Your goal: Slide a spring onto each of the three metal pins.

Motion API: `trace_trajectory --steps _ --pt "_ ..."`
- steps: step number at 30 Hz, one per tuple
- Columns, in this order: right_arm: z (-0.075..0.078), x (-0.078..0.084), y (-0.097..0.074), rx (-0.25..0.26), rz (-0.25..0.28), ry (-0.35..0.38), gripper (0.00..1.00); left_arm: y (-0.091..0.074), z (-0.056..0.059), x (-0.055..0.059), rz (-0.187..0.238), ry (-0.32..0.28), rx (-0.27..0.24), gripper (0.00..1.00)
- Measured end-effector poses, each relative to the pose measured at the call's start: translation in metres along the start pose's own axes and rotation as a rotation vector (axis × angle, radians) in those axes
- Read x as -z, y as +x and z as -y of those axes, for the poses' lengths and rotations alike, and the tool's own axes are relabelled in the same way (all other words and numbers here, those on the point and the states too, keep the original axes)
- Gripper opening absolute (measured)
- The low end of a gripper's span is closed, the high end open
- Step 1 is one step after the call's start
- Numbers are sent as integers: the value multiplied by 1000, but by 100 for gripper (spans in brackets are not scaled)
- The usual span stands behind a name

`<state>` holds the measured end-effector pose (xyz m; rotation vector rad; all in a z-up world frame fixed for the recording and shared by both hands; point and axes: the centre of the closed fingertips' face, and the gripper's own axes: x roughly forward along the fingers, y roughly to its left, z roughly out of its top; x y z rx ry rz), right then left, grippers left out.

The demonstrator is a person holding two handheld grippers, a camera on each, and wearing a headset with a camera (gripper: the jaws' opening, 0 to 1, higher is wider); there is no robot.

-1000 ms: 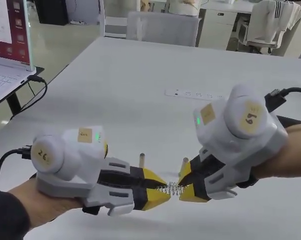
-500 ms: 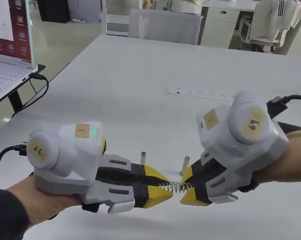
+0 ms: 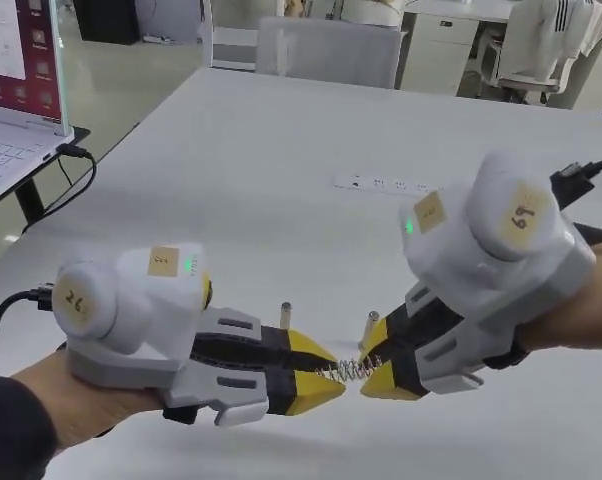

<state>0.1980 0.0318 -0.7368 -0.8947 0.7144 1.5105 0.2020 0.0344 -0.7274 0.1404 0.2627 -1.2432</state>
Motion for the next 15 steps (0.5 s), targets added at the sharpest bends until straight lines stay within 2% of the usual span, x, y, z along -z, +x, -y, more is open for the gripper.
trace_trajectory --steps 9,15 --pt "-4 -15 -5 -8 17 -1 9 2 2 2 -13 9 6 2" --pt "-6 -19 -4 -14 -4 -25 9 3 3 3 -20 13 12 2"
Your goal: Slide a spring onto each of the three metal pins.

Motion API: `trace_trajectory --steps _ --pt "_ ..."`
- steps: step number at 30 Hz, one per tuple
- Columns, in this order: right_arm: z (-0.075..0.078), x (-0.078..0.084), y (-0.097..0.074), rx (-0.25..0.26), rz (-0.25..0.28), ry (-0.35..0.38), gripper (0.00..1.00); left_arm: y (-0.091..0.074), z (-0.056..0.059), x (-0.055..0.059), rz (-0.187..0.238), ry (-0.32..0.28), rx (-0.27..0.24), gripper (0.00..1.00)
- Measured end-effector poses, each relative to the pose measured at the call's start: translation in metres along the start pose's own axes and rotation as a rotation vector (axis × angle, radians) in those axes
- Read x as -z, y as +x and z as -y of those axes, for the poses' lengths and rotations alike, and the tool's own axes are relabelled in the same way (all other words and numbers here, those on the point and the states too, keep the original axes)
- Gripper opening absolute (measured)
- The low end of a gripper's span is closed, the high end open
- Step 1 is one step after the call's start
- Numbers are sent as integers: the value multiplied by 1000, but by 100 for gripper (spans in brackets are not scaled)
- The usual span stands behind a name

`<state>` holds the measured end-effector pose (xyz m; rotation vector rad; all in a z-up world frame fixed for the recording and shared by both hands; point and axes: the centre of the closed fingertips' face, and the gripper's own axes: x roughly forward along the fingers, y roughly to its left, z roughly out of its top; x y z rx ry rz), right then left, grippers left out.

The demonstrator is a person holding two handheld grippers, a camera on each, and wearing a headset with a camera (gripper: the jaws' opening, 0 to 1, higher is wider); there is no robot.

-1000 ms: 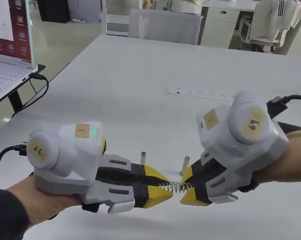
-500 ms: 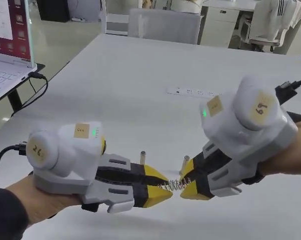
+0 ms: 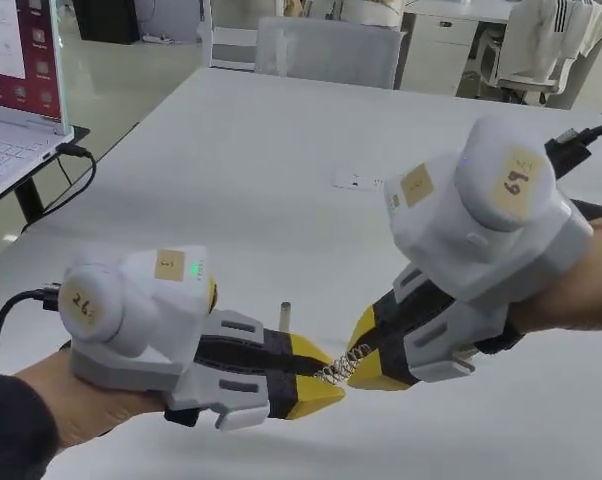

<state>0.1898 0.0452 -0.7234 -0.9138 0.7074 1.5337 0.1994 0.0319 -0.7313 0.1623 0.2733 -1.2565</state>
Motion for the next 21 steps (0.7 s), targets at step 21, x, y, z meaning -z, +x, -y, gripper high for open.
trace_trajectory --steps 21 --pt "-6 -8 3 -23 -45 -36 8 4 5 5 -17 3 24 3"
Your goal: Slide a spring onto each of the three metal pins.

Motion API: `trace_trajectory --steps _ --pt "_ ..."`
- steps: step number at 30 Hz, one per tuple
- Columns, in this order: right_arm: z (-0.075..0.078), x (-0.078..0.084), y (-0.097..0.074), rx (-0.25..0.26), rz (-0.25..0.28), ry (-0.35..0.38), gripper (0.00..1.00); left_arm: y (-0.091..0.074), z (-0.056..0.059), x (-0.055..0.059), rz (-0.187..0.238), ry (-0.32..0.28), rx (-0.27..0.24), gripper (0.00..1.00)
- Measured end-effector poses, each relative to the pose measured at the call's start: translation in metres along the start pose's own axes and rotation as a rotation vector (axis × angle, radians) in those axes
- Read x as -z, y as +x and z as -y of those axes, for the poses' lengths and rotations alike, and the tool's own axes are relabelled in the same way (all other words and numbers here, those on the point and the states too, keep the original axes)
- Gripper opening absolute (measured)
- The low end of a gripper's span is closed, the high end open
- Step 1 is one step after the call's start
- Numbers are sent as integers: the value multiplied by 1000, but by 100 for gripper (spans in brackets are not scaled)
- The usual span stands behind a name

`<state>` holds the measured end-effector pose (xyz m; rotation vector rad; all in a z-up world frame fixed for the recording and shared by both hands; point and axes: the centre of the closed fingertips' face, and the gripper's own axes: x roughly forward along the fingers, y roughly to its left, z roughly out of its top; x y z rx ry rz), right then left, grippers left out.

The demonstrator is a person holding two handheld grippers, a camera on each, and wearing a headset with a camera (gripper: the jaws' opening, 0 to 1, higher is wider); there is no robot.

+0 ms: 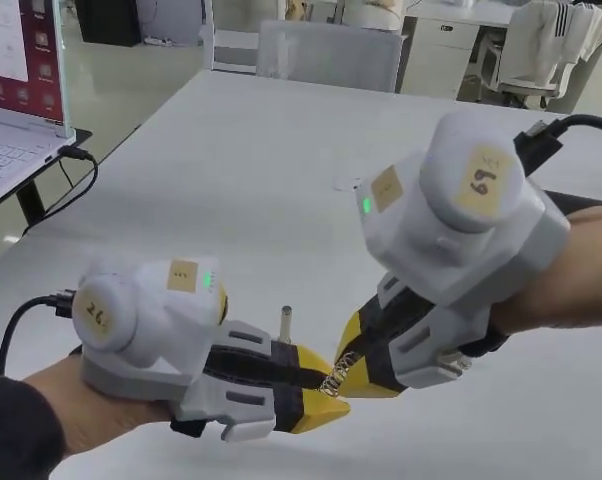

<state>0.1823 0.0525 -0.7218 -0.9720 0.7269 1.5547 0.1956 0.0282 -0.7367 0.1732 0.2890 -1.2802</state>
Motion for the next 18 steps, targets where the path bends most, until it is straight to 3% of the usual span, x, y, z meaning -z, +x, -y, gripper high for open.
trace_trajectory --steps 18 --pt "-2 0 2 -5 -7 7 8 3 2 2 -8 -6 6 3"
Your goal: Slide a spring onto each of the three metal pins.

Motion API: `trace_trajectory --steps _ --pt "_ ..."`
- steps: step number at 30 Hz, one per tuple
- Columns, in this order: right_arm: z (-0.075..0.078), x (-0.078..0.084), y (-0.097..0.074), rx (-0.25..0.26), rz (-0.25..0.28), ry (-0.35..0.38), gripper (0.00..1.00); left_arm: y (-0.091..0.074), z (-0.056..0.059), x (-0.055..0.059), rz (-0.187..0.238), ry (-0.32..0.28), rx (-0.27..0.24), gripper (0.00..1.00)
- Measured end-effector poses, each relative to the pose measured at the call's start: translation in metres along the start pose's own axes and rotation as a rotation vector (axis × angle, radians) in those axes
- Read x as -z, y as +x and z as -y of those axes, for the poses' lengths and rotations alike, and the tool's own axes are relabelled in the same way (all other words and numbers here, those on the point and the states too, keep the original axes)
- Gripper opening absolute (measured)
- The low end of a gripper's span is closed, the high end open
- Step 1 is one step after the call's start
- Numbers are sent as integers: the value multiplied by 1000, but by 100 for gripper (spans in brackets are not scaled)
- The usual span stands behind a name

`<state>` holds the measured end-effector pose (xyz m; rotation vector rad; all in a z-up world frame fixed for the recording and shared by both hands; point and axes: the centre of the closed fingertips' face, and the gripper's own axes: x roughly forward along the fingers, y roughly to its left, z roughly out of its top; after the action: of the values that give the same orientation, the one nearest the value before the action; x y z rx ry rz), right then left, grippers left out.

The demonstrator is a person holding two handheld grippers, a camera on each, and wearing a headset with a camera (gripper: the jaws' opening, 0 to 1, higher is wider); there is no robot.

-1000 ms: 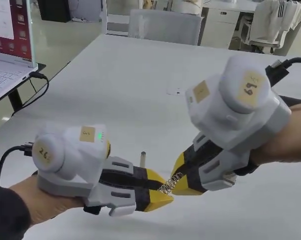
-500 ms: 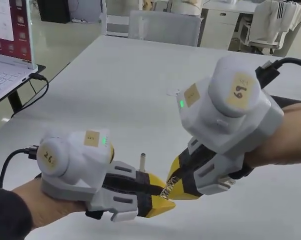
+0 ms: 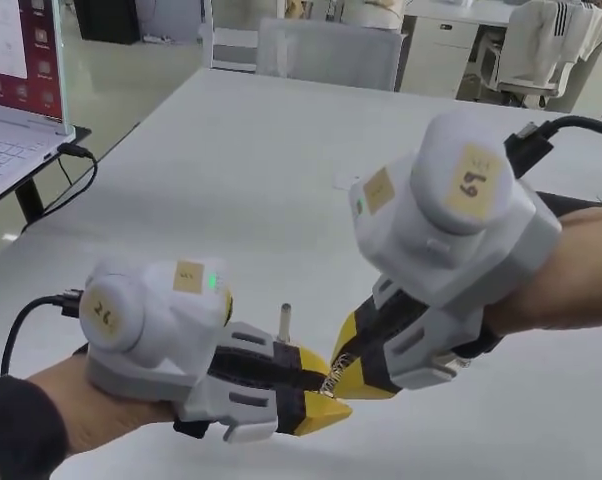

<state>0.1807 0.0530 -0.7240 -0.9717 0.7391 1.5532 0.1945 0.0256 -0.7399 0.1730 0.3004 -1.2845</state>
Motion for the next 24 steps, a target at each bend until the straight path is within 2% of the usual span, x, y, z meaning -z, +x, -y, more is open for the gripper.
trace_trajectory --steps 13,24 --pt "4 3 -1 3 -10 7 8 -1 -3 1 -2 -19 -8 9" --pt "11 15 -9 25 -20 36 8 -10 -15 3 5 -42 -59 30"
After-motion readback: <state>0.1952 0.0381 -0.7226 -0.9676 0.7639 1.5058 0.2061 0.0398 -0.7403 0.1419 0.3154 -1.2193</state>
